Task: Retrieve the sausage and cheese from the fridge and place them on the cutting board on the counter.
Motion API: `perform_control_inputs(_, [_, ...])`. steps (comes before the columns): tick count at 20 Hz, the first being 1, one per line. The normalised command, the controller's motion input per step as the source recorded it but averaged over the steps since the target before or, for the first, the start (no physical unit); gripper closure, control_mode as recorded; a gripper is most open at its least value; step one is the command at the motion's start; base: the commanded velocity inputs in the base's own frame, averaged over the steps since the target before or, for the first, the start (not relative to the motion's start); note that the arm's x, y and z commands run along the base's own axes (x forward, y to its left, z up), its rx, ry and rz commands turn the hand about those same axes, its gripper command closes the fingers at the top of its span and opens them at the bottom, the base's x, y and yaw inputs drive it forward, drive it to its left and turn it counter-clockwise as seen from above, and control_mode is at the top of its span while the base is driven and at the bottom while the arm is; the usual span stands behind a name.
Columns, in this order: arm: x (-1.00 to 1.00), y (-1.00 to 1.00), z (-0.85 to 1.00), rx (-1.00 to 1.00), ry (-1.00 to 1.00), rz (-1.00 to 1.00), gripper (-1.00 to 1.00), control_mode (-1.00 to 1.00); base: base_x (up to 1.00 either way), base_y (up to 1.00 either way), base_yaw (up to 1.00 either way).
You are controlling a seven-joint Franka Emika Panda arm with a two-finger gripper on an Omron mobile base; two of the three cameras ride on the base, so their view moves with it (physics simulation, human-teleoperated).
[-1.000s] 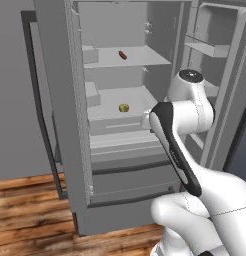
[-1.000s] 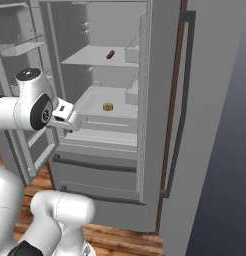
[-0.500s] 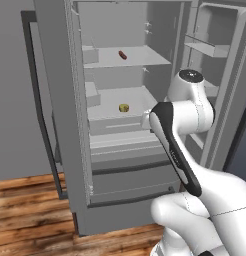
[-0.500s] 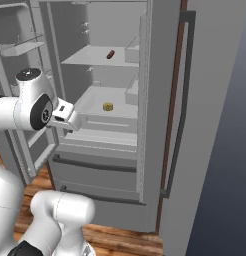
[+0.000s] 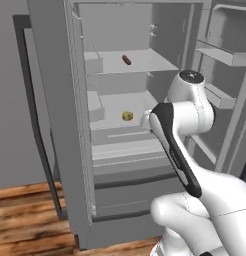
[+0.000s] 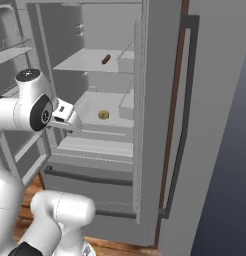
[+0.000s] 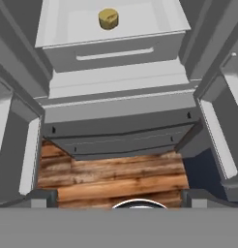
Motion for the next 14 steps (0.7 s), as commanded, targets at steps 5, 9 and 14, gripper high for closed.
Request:
perform_control_inputs(5, [0.0, 0.0, 0.0, 0.0, 0.0, 0.0, -1.0, 1.0, 0.58, 0.0, 0.0])
perform_control_inputs(9, [0.0, 0.0, 0.0, 0.0, 0.0, 0.0, -1.0, 1.0, 0.44, 0.0, 0.0])
perform_control_inputs(14, [0.0, 0.0, 0.0, 0.0, 0.0, 0.0, -1.0, 1.0, 0.0, 0.0, 0.0])
